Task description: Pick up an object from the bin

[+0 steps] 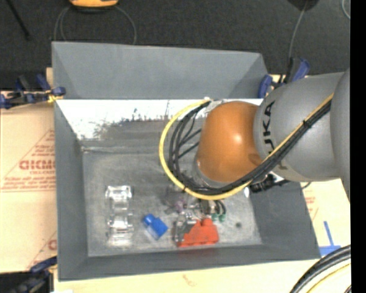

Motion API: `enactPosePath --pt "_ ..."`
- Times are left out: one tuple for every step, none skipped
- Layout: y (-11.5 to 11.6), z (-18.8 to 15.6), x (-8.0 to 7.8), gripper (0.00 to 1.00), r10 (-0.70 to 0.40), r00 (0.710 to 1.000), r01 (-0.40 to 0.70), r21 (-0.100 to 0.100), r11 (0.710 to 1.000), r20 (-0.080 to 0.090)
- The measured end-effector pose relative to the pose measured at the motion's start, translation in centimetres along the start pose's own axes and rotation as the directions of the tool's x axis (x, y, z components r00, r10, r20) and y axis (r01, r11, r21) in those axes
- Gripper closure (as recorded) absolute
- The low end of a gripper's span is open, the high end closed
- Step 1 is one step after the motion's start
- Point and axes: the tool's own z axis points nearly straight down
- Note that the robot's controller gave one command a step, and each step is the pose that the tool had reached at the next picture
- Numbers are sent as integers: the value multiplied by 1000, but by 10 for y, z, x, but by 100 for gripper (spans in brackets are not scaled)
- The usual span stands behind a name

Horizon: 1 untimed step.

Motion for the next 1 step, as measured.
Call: enactPosePath --pt "-14 83 -2 0 -117 993 117 -1 993 8"
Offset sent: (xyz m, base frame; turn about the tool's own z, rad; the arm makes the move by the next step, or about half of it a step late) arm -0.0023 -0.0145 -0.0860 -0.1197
